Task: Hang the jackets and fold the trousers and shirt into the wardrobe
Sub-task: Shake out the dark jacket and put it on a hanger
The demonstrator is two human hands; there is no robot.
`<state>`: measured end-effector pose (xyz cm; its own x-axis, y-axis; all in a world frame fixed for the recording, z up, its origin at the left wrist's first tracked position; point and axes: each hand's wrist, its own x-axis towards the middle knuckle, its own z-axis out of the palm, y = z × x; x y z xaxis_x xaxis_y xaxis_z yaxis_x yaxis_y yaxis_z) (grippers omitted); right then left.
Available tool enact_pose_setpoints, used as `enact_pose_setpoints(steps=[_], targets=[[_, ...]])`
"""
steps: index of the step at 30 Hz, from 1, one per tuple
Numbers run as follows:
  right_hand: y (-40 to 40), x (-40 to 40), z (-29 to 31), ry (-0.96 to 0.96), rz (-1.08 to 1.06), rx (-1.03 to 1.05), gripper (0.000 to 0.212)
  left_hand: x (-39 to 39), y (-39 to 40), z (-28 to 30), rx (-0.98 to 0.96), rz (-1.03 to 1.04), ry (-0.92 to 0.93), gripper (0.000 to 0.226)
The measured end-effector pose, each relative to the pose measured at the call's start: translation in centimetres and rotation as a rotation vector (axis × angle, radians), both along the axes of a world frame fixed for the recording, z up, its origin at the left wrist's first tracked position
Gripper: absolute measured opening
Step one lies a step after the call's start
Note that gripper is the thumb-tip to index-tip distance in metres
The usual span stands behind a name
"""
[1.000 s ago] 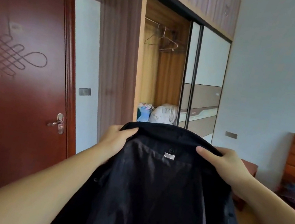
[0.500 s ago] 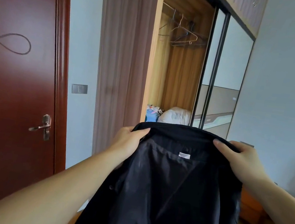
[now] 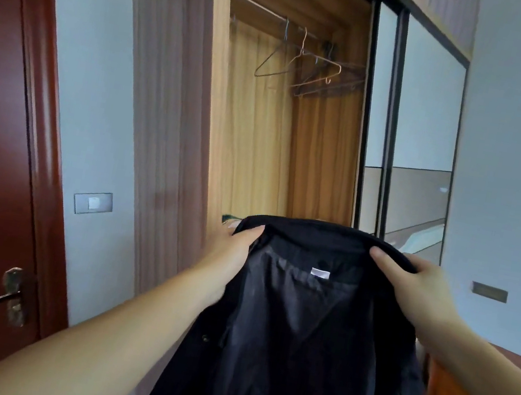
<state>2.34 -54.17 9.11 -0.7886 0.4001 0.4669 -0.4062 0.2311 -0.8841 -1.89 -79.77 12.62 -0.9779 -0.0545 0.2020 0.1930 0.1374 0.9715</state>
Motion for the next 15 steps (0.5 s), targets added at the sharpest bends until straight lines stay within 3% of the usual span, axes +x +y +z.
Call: enact_pose_setpoints(steps=[3, 5, 10, 15], targets=[[1.9, -6.5, 1.2, -0.02, 0.034, -0.05, 0.023, -5.6, 3.1, 1.9, 0.084, 0.07, -0.071, 0.049], [3.1, -10.0, 2.9, 0.001, 0.067, -0.058, 0.025, -8.9, 4.3, 3.1, 0.109, 0.104, -0.069, 0.05], [4.9, -18.3, 6.1, 0.043, 0.168, -0.146, 0.02, -16.1, 7.8, 5.2, 0.28, 0.123, -0.103, 0.075], [6.4, -27.1, 7.0, 0.056, 0.242, -0.182, 0.02, -24.9, 10.7, 5.6, 0.386, 0.11, -0.093, 0.05]])
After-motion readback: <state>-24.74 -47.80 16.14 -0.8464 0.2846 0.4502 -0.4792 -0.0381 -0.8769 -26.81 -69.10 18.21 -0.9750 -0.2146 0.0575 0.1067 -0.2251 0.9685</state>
